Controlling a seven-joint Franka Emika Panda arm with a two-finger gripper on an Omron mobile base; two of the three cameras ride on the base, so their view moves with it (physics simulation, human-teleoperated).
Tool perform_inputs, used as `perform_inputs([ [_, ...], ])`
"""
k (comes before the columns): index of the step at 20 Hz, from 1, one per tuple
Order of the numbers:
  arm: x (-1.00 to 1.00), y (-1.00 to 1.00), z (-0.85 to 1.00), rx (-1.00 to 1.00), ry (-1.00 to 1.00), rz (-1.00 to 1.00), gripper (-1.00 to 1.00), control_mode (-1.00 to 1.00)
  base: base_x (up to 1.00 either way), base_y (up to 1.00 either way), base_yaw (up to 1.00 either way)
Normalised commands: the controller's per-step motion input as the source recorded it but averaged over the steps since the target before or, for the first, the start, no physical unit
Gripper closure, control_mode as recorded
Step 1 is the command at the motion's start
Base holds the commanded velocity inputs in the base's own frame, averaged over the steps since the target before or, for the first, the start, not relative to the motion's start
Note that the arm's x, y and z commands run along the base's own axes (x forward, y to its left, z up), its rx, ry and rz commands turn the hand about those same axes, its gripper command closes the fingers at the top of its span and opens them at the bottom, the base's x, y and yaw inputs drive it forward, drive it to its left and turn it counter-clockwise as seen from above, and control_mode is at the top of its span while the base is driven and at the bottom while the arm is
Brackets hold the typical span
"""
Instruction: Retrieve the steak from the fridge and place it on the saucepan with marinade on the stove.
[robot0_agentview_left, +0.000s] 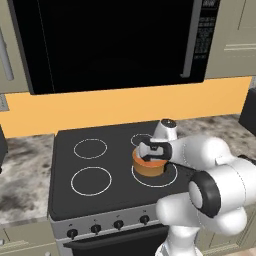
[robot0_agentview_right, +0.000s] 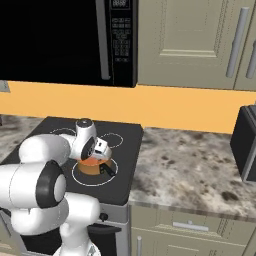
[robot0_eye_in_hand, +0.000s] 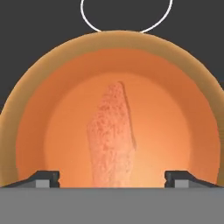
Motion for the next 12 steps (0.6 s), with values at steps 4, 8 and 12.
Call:
perform_inputs([
  [4,-0.78,-0.06,0.24,0.0,-0.08,0.0,-1.0,-1.0,0.0,0.0,0.0],
  [8,-0.94,-0.06,0.61,0.0,-0.29,0.0,-1.0,-1.0,0.0,0.0,0.0],
  [12,-1.0,-0.07,0.75,0.0,-0.48,0.0,-1.0,-1.0,0.0,0.0,0.0],
])
